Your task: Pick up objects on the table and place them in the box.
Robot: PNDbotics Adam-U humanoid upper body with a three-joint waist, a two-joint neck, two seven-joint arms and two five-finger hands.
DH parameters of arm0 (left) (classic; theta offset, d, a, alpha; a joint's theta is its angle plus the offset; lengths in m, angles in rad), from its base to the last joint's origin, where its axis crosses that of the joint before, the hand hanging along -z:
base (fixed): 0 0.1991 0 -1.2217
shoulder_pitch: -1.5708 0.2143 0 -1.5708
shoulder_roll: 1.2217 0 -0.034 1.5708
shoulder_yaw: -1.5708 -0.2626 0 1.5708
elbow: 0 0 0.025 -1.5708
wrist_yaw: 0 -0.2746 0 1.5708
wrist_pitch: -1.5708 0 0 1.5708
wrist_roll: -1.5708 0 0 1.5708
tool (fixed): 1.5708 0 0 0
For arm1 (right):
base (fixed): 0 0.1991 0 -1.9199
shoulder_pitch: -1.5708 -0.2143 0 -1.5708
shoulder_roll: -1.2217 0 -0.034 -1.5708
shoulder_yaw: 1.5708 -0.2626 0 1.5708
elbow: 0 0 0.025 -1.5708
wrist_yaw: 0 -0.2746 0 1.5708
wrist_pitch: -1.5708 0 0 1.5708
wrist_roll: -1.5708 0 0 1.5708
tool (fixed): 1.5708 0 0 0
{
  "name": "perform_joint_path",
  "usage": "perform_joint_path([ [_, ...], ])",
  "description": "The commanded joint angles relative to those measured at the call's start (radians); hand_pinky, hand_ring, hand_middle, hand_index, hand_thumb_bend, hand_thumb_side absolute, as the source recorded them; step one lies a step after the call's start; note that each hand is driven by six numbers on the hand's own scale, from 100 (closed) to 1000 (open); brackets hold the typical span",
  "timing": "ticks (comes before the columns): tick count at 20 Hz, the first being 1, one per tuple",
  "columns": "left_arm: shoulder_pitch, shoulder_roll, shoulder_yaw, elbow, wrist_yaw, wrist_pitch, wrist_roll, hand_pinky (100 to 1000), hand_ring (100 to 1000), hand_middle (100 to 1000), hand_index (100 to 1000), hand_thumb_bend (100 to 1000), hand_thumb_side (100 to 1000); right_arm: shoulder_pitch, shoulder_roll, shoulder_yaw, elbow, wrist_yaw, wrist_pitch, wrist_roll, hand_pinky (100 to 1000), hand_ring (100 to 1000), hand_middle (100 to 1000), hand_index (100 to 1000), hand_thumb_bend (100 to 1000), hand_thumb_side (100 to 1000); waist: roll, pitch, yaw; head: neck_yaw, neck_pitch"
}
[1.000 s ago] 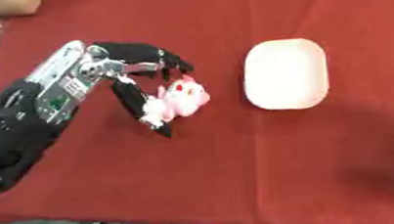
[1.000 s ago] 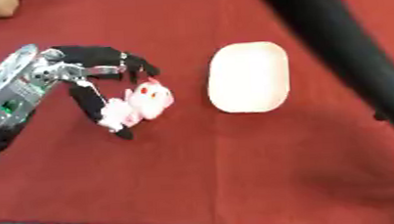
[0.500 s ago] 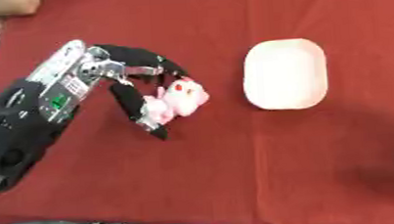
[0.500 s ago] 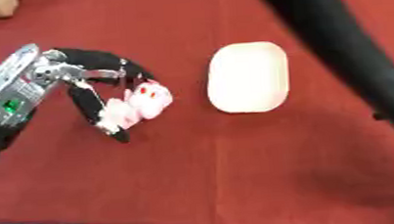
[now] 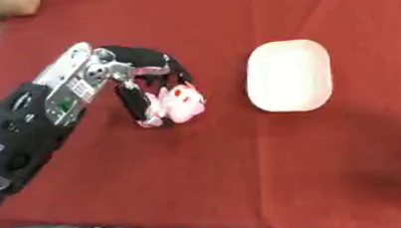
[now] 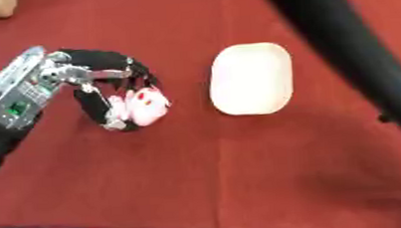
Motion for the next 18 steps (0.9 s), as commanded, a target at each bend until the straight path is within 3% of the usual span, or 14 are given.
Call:
perform_joint_path([
  [1,-0.012,0.009,0.003,-0.025,-0.027,0.009,0.050,258,430,457,595,100,100,-0.004,0.000,0.001,-0.019,-0.004,-0.004,0.001,582,778,846,948,100,736,-0.010,-0.014,0.000,-0.003,-0.002],
  [2,-0.011,0.008,0.003,-0.032,-0.040,0.011,0.069,270,441,470,611,100,100,-0.004,0.000,0.001,-0.019,-0.005,-0.003,0.002,582,778,846,948,100,736,-0.010,-0.014,0.000,-0.003,-0.002],
  [3,-0.011,0.006,0.001,-0.038,-0.047,0.011,0.086,172,359,364,502,100,100,-0.004,0.000,0.001,-0.019,-0.005,-0.003,0.002,582,778,846,948,100,736,-0.010,-0.014,0.000,-0.004,-0.002],
  [5,-0.010,0.003,-0.001,-0.048,-0.055,0.010,0.118,163,349,353,497,100,100,-0.004,0.000,0.001,-0.019,-0.007,-0.003,0.003,582,779,846,947,100,736,-0.010,-0.014,0.000,-0.005,-0.003],
  [10,-0.014,0.001,0.009,-0.057,-0.061,0.013,0.172,143,323,334,480,100,100,-0.003,-0.001,0.001,-0.019,-0.009,0.000,0.005,583,779,846,946,100,735,-0.011,-0.016,0.002,-0.009,-0.005],
  [18,-0.078,0.000,0.083,-0.068,-0.109,0.041,0.240,132,337,376,519,132,100,0.003,-0.001,0.001,-0.019,-0.009,0.003,0.009,583,780,845,945,100,735,-0.011,-0.024,0.007,-0.015,-0.011],
])
